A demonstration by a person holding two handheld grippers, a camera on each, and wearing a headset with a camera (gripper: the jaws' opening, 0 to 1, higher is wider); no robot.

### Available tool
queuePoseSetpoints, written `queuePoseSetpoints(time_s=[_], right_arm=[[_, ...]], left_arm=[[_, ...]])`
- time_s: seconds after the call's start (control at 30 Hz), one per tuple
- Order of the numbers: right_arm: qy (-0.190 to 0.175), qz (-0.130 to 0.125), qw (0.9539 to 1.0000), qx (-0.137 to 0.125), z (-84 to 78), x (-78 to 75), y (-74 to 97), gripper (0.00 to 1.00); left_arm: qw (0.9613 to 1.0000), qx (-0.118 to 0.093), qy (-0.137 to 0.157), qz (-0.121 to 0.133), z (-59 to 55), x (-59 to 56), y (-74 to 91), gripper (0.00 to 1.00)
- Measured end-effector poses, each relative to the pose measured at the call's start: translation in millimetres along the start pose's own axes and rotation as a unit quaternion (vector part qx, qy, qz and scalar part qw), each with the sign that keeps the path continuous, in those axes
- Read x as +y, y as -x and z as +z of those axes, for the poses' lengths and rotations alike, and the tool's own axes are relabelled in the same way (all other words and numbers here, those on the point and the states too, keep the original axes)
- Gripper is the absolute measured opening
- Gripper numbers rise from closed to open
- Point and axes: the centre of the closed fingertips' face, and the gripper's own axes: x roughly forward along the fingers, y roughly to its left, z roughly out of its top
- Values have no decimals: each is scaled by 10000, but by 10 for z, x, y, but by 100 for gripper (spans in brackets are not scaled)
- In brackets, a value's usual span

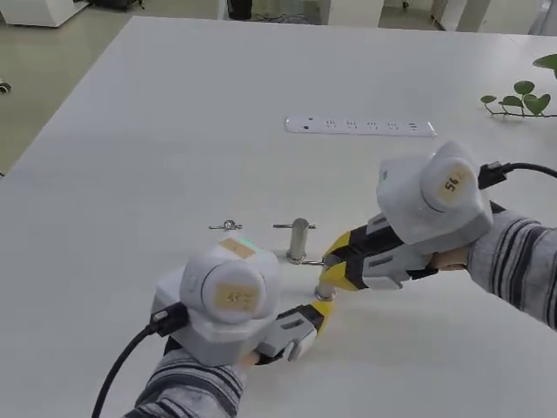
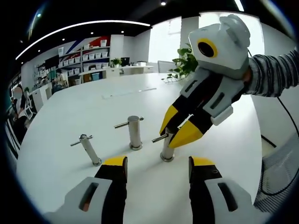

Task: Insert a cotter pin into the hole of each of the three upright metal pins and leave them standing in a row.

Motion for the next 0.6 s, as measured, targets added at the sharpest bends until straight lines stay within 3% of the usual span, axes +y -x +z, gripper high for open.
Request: queuePoseSetpoints(time_s=[0.33,0.6], right_arm=[[152,107,9998,74,-30,-19,35,8],[178,71,9998,104,-40,-123,128,8]], left_arm=[[9997,-65,-243,51,86,70,185,62],[9997,-211,-78,114,136,189,365,69]])
